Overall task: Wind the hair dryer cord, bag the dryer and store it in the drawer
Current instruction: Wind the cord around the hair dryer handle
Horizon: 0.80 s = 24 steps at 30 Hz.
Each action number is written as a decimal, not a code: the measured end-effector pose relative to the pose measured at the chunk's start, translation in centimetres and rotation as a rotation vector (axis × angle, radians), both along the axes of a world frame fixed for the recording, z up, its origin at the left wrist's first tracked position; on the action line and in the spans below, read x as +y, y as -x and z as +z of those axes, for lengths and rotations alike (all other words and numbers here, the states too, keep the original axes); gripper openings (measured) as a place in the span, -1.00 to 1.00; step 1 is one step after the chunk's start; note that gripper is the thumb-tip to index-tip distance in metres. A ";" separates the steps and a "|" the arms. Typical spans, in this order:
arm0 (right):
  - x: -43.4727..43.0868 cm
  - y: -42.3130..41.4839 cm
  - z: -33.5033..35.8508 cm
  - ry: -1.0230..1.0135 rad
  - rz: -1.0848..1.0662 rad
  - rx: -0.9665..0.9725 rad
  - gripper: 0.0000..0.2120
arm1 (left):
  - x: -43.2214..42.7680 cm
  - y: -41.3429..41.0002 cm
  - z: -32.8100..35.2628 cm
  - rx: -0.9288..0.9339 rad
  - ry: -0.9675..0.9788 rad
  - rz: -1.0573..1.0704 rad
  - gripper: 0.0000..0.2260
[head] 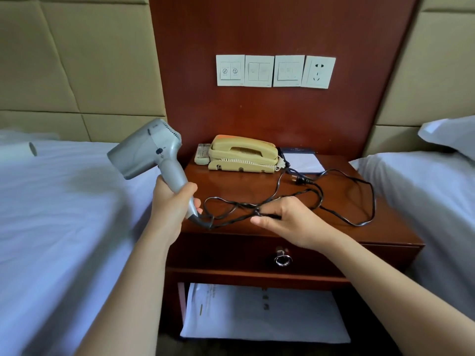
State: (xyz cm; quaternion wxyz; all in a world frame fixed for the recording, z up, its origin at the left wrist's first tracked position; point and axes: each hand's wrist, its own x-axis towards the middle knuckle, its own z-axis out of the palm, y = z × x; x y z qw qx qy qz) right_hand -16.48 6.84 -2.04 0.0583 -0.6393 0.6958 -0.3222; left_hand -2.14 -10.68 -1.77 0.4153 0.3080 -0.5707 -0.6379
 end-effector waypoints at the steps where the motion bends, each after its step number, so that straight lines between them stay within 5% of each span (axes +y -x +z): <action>1: 0.3 0.4 0.0 -0.002 -0.027 0.100 -0.59 | 0.1 -0.1 0.1 -0.029 0.036 -0.011 -0.80; 5: 1.0 1.2 0.2 0.073 -0.153 0.523 -0.52 | 0.3 -0.5 0.8 -0.111 0.171 -0.026 -0.74; 10: 0.5 1.7 0.2 0.139 -0.242 0.784 -0.54 | 0.8 -0.8 1.2 -0.261 0.373 -0.050 -0.70; 24: 1.7 4.5 2.3 0.099 -0.387 0.559 -0.56 | -0.2 -4.6 -0.6 -0.675 0.531 -0.254 -0.62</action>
